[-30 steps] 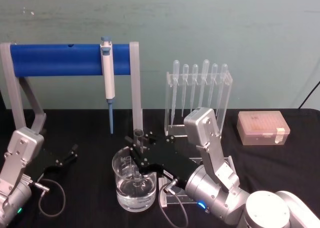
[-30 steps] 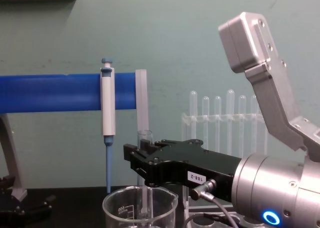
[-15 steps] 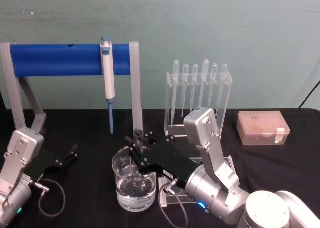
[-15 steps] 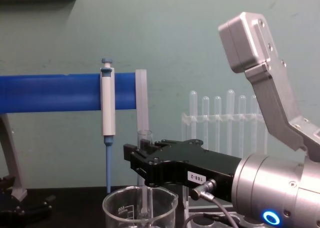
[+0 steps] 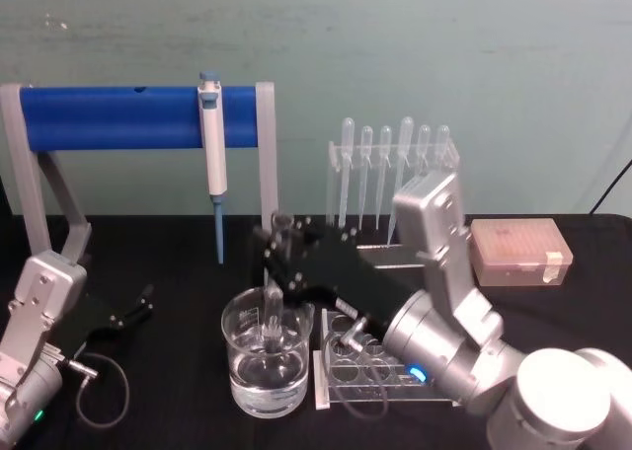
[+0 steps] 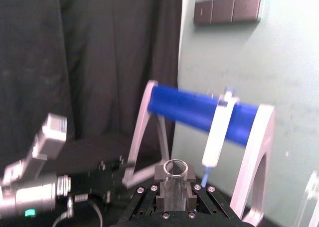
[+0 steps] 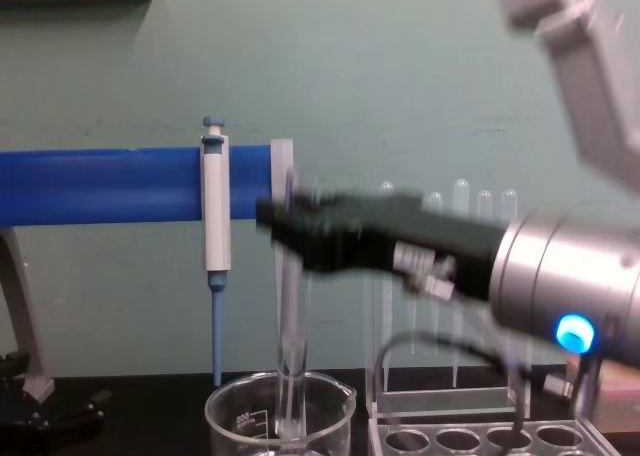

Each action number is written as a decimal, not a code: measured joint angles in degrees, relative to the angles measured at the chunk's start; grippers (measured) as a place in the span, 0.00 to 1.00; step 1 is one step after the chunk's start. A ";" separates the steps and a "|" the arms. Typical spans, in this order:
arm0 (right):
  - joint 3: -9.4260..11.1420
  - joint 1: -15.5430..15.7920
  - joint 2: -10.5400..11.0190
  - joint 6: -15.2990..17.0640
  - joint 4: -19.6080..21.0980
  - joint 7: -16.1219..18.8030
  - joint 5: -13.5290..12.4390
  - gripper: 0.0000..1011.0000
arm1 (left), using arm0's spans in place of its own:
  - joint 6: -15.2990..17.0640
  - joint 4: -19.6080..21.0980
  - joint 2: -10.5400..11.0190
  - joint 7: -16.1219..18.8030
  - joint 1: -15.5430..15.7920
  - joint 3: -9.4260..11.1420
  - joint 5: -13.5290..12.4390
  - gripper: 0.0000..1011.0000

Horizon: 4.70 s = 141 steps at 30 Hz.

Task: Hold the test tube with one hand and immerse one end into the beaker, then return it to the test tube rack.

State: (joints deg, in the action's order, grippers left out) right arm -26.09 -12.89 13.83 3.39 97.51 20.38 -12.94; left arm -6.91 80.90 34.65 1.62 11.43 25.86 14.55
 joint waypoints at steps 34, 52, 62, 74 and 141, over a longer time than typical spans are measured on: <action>8.74 7.73 9.38 -0.62 10.02 -2.32 -5.69 0.22 | 0.00 0.00 0.00 0.00 0.00 0.00 0.00 0.99; 8.89 9.50 7.47 -0.08 7.73 -4.11 -1.68 0.22 | 0.00 0.00 0.00 0.00 0.00 0.00 0.00 0.99; 8.97 9.70 6.38 0.63 6.18 -4.36 -0.78 0.22 | 0.00 0.00 0.00 0.00 0.00 0.00 0.00 0.99; 9.88 9.40 6.06 0.80 7.40 -4.21 -0.33 0.22 | 0.00 0.00 0.00 0.00 0.00 0.00 0.00 0.99; 19.51 11.31 4.96 5.59 7.93 -9.63 -2.75 0.99 | 0.00 0.00 0.00 0.00 0.00 0.00 0.00 0.99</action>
State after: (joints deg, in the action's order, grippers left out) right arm -6.58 -1.58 18.79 8.98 105.44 10.74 -15.69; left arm -6.91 80.90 34.65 1.62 11.43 25.86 14.55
